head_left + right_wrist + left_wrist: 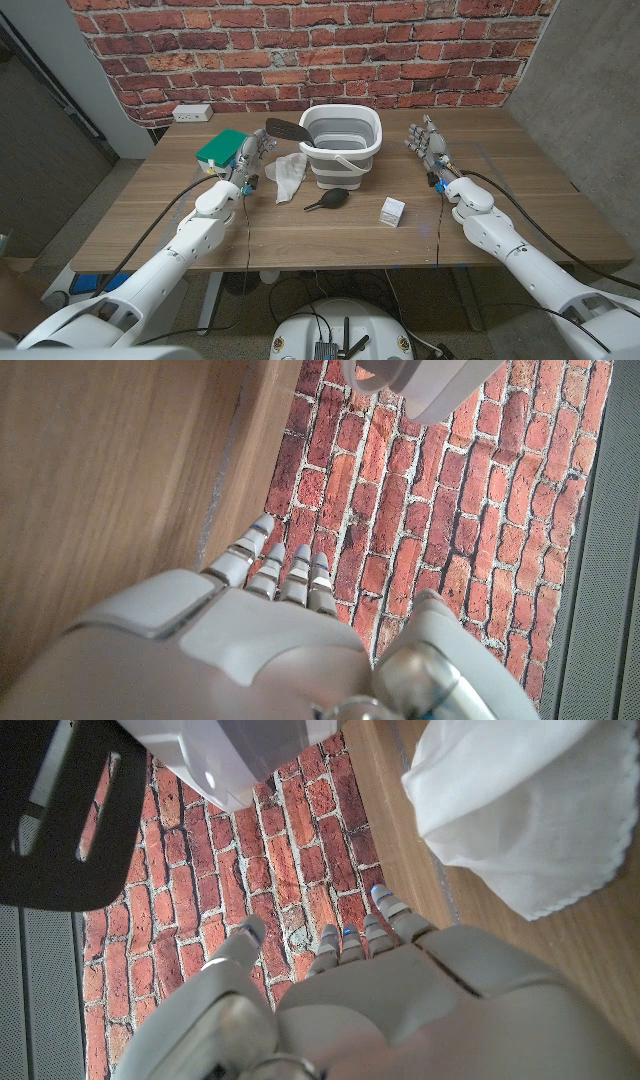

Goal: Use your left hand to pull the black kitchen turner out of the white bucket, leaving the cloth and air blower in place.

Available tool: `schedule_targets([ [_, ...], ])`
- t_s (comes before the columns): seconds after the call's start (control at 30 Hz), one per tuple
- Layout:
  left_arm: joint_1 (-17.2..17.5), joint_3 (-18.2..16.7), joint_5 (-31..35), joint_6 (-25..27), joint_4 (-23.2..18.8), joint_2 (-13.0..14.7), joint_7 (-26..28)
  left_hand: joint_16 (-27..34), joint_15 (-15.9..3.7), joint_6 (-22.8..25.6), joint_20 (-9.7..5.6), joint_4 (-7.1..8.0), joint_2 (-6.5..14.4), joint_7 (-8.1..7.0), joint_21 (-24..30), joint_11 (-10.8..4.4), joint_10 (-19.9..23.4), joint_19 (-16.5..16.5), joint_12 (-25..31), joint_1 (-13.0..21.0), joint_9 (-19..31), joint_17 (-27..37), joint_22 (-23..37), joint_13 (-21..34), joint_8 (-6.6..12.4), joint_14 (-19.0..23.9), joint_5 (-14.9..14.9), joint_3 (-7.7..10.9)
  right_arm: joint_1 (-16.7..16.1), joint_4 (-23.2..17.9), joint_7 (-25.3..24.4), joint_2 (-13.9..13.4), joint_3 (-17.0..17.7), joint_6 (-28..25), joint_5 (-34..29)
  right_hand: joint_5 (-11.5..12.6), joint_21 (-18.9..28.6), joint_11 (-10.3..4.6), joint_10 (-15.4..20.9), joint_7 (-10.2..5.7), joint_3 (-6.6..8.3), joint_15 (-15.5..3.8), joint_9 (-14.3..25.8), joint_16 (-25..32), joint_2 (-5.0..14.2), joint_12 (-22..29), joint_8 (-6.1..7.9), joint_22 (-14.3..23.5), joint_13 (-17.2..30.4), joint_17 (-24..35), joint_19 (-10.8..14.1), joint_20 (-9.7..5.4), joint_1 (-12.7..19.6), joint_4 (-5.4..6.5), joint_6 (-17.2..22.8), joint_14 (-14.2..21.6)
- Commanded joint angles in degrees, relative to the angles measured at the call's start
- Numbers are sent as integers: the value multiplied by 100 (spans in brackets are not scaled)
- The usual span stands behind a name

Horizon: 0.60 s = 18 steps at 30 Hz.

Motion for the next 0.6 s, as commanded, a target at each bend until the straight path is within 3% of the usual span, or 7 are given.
schedule_targets([
  [0.03, 251, -51, 195, 177, -568, 145, 507, 23, 5, 24, -59, -28, 149, 35, 35, -3, -10, 54, 36, 63, 29, 13, 12, 29, 33, 1, 25, 47, 329, 503, 293, 54, -45, 93, -28, 53, 20, -14, 53, -28, 39, -86, 29, 39, 167, 33, 30, 12, 1, 3, 58, -1, 35, 3, 42, 4],
  [0.6, 634, -187, 328, 481, -1391, 462, 912, 23, 2, 59, -54, -151, 127, 10, 34, -20, 35, 56, 46, 110, 29, 3, 12, 27, 38, 51, 18, 100, 54, 322, 76, 9, 81, 253, -5, 81, -40, -42, 43, 0, 63, -185, 24, 33, 166, 43, 26, 12, -91, -93, -36, -79, 49, 8, -8, -50],
])
